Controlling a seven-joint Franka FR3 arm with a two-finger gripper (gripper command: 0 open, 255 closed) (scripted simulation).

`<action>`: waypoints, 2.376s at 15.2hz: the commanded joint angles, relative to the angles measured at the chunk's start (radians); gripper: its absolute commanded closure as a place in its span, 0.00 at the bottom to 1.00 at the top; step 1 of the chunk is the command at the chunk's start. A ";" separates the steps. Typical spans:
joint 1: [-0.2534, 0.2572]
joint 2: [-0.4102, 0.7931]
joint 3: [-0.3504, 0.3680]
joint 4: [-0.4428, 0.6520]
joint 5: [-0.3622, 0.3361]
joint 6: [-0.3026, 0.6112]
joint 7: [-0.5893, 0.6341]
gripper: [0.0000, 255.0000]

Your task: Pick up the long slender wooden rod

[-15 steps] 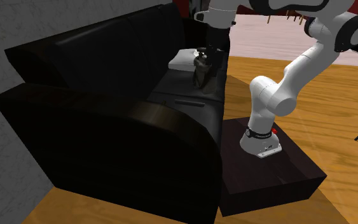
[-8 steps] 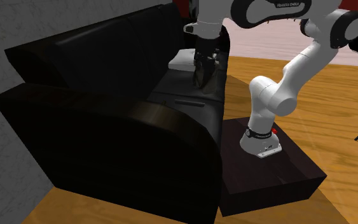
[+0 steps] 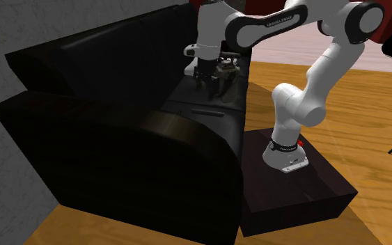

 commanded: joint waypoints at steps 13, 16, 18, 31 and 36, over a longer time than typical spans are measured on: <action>0.143 0.540 -0.276 0.152 0.138 0.351 -0.731 0.00; 0.148 0.681 -0.285 0.220 0.232 0.393 -0.905 0.00; 0.138 0.773 -0.273 0.272 0.293 0.412 -1.016 0.00; 0.106 0.895 -0.234 0.279 0.377 0.507 -1.109 1.00; 0.103 0.899 -0.233 0.284 0.379 0.506 -1.112 1.00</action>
